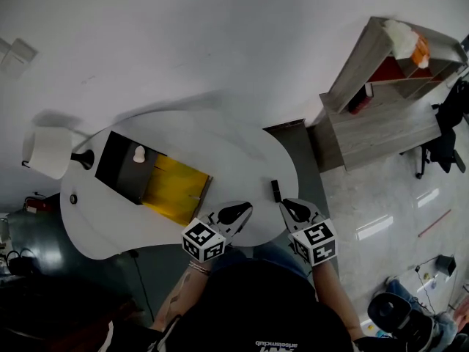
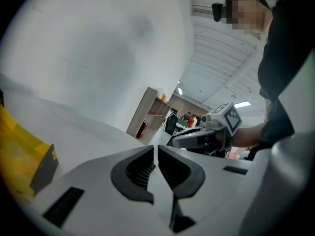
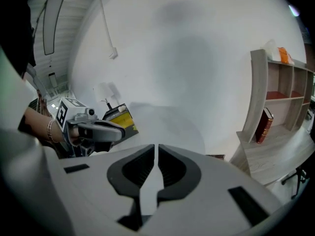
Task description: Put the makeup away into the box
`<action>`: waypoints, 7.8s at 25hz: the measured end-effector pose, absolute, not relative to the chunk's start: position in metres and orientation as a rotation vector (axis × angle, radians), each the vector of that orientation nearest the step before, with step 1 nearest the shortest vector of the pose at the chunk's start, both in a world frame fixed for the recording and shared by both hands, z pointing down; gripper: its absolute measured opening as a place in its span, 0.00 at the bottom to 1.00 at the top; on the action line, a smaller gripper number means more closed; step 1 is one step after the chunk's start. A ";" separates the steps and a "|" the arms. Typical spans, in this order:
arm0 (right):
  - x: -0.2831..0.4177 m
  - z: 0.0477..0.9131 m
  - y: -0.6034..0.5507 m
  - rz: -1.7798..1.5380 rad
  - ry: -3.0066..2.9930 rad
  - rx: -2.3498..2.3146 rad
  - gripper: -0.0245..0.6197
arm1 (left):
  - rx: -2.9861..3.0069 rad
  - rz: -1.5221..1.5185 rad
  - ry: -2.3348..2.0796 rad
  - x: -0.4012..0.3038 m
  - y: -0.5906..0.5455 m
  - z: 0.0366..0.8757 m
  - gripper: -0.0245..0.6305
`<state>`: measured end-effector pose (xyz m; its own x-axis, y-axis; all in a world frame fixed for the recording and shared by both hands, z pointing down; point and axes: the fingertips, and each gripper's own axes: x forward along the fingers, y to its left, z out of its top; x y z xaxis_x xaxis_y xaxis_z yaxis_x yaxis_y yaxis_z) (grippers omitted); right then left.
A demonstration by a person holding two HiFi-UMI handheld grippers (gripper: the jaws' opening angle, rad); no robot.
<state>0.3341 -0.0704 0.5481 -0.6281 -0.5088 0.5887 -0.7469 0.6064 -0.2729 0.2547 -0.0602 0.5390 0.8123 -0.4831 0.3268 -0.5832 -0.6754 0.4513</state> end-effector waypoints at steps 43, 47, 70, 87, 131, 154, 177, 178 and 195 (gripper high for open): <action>0.330 0.649 -0.080 0.782 -2.187 0.735 0.21 | 2.273 0.377 -0.951 0.259 -0.053 0.594 0.07; 0.329 0.642 -0.081 0.767 -2.211 0.721 0.21 | 2.279 0.372 -0.971 0.255 -0.055 0.589 0.07; 0.285 0.590 -0.075 0.639 -2.313 0.756 0.20 | 2.406 0.290 -1.060 0.209 -0.052 0.543 0.07; 0.180 0.544 -0.057 0.515 -2.402 0.718 0.20 | 2.409 0.231 -1.190 0.097 -0.034 0.521 0.07; -0.059 0.608 -0.045 0.461 -2.168 0.211 0.20 | 2.079 0.116 -1.411 -0.166 -0.011 0.580 0.07; -0.082 0.645 -0.049 0.417 -2.042 0.167 0.20 | 2.034 0.102 -1.440 -0.201 -0.009 0.592 0.07; -0.062 0.584 -0.068 0.451 -2.248 0.473 0.30 | 2.143 0.148 -1.465 -0.182 0.001 0.559 0.07; -0.059 0.580 -0.067 0.451 -2.257 0.477 0.30 | 2.149 0.171 -1.486 -0.180 0.001 0.557 0.07; -0.002 0.480 -0.077 0.361 -2.531 0.513 0.09 | 2.276 0.204 -1.620 -0.123 -0.032 0.476 0.07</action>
